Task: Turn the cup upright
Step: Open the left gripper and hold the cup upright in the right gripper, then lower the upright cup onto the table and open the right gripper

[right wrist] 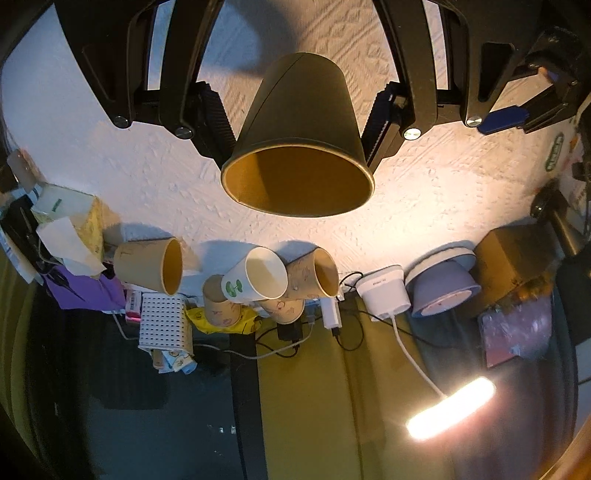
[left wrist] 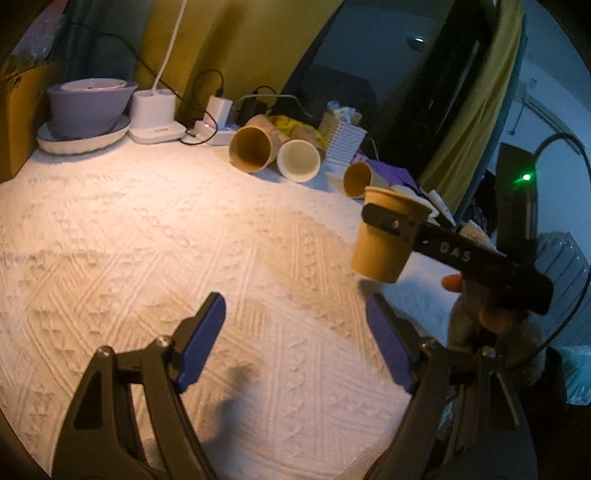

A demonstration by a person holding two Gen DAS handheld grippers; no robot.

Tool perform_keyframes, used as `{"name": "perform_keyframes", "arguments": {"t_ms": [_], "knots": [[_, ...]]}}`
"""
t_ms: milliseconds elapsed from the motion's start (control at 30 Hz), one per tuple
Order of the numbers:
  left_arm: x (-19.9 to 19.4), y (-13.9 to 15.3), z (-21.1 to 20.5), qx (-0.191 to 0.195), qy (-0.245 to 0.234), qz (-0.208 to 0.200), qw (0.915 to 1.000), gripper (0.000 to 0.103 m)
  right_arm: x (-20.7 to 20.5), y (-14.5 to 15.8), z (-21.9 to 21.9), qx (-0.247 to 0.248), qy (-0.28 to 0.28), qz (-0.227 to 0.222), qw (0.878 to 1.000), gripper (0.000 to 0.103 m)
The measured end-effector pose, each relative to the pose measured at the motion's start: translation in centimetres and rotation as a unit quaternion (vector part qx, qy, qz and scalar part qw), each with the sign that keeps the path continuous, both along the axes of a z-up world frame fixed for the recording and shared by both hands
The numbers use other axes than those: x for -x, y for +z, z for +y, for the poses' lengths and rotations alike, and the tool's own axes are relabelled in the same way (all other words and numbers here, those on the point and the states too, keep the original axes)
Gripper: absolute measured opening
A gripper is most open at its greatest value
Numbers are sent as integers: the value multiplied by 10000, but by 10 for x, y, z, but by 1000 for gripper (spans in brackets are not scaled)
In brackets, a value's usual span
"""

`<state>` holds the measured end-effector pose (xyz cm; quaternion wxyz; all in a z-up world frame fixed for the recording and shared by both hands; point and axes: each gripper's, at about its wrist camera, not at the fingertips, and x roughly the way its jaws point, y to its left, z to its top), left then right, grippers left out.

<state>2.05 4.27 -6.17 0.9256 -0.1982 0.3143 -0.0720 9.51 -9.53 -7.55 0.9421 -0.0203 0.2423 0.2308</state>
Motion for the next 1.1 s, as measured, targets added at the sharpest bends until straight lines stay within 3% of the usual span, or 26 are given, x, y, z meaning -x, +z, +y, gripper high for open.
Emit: {"name": "perform_keyframes", "arguments": {"t_ms": [333,567,900,1100], "knots": [[-1,1,-1,-27,-9,-43,10000,80,-4,-13,17,406,12,87,9991,67],[0,1,0,-55,30,-69,10000,80,8,-16,17,632,-31,-89,9980,67],[-1,2,-3,-169,100,-40,9998,80,25,-24,11,591,53,-60,9982,68],[-1,2,-7,-317,138,-13,9994,80,34,-25,5,509,81,-53,9987,74]]}}
